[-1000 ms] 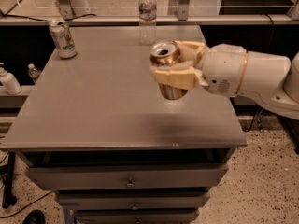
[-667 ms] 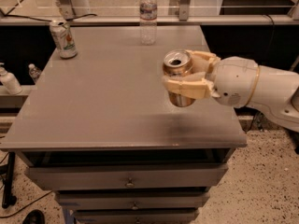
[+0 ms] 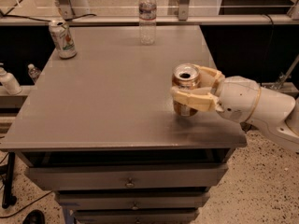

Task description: Place orange can upright

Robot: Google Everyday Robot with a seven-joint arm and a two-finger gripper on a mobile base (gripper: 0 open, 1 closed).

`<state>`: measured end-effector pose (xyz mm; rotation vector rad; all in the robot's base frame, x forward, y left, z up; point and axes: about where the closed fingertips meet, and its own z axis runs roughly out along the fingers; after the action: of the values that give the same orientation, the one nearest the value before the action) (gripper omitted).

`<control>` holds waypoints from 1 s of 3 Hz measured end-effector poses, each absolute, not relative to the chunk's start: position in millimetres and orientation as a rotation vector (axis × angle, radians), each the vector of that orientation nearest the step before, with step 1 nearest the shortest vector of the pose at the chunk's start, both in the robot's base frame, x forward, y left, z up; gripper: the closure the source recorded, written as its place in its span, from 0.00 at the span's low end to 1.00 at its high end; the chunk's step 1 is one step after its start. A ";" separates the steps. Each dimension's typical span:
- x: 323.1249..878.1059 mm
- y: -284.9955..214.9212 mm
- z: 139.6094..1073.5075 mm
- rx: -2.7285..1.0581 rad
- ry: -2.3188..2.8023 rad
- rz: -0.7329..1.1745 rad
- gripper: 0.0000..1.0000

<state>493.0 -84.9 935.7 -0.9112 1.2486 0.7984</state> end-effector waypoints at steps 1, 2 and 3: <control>495.5 -93.0 927.8 -0.852 1.230 0.821 1.00; 494.9 -99.9 918.7 -0.803 1.231 0.841 0.82; 494.2 -103.9 912.1 -0.776 1.237 0.850 0.59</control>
Offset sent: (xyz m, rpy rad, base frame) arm 0.0016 -0.0289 -0.0303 0.1475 0.0493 -0.0590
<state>494.2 -103.9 912.1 -0.7762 1.2374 0.8502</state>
